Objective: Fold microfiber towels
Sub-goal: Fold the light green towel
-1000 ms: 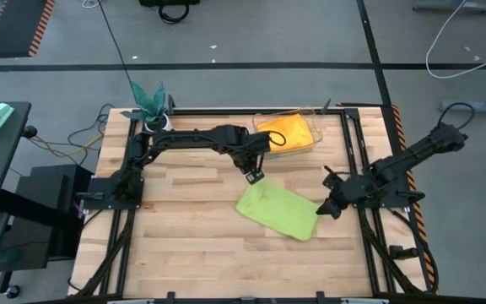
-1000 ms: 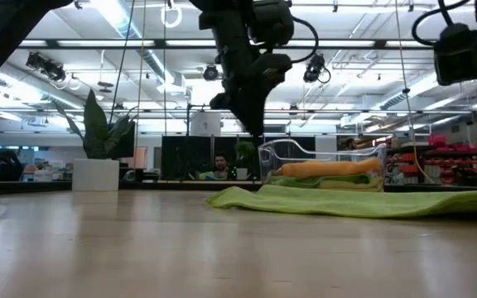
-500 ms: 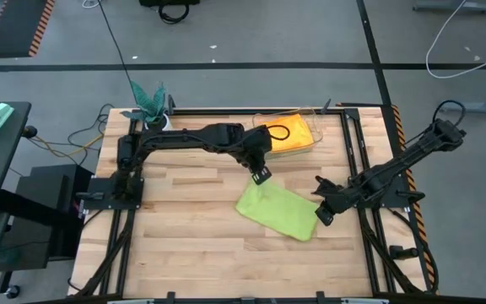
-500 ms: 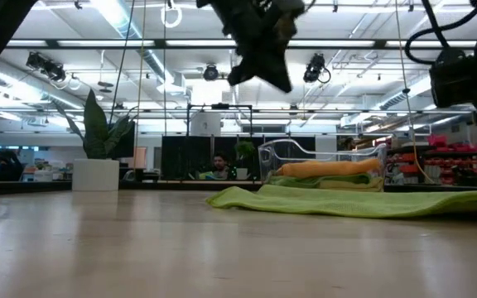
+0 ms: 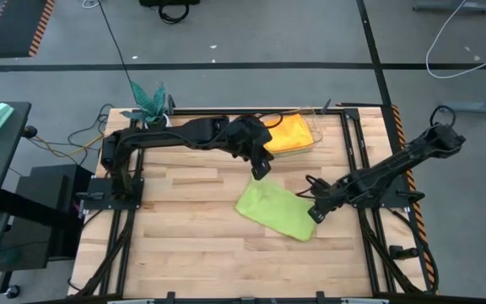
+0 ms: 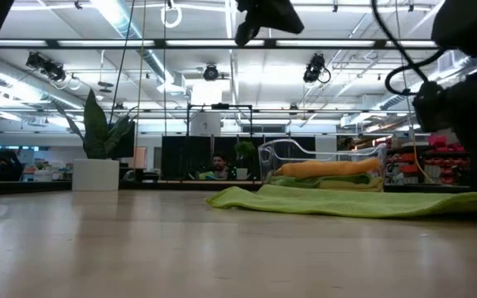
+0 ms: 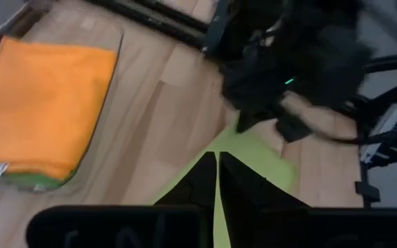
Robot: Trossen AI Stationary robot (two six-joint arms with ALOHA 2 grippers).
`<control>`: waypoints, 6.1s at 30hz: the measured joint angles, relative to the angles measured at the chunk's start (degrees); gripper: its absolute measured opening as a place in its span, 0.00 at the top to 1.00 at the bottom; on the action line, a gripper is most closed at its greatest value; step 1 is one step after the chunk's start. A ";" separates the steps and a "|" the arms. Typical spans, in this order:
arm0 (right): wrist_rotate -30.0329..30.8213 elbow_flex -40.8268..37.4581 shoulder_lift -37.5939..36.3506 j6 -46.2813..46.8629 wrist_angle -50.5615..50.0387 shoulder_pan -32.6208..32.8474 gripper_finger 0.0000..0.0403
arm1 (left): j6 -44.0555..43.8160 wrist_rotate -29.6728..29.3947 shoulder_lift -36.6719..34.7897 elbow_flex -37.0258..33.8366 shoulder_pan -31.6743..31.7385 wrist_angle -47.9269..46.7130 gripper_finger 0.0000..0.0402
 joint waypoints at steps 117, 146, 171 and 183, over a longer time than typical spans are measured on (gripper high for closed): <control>12.04 18.69 13.99 3.09 -11.06 -2.21 0.87 | -35.63 15.17 2.49 -46.82 1.62 29.44 0.56; 9.11 18.64 15.49 -4.09 -6.86 -6.66 0.87 | -41.74 13.14 5.88 -46.82 0.26 36.33 0.50; 4.04 9.33 15.47 -0.45 1.29 -7.68 0.87 | -41.72 8.03 9.11 -46.93 -0.22 45.88 0.96; 3.65 9.33 15.47 -0.42 1.96 -8.31 0.90 | -40.24 2.33 7.49 -47.04 -2.05 46.92 0.99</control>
